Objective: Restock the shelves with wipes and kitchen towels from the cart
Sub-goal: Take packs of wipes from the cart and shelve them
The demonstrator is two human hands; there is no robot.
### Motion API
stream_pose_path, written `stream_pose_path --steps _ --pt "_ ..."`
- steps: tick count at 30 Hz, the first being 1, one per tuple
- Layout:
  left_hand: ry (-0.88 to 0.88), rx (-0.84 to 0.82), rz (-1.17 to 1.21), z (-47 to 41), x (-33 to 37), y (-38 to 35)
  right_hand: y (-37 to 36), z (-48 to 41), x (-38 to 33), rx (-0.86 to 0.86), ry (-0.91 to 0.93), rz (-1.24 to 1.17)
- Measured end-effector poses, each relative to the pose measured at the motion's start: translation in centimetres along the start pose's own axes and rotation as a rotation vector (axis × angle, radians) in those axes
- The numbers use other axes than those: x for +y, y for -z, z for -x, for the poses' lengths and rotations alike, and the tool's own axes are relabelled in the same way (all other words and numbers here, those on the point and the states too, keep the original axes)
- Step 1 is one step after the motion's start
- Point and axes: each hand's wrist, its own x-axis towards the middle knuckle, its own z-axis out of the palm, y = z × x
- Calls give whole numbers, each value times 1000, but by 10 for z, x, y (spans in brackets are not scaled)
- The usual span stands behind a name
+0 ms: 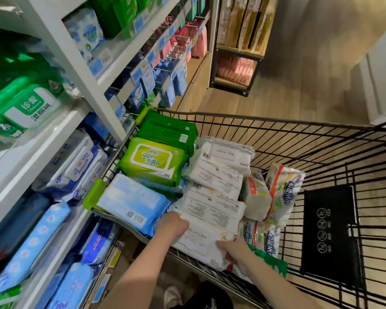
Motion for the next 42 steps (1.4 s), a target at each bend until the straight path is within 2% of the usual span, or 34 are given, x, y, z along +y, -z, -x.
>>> stream_pose_path --steps 4,7,13,22,32,37,42 --pt "30 -9 -28 -1 -2 1 2 2 -2 -80 -48 -93" --pt "22 -4 -9 1 2 -1 2 2 0 -121 -47 -73" --pt "-22 22 130 0 5 -3 2 4 5 -109 3 -132" --pt "-37 33 74 5 6 -2 3 10 -5 -172 -46 -130" --pt "18 -1 182 12 4 7 11 31 -12 -321 67 -176" --pt "32 -1 303 17 0 10 7 52 -20 -193 159 -156" --pt "-60 32 225 30 10 18 25 81 -43 -73 217 -44"
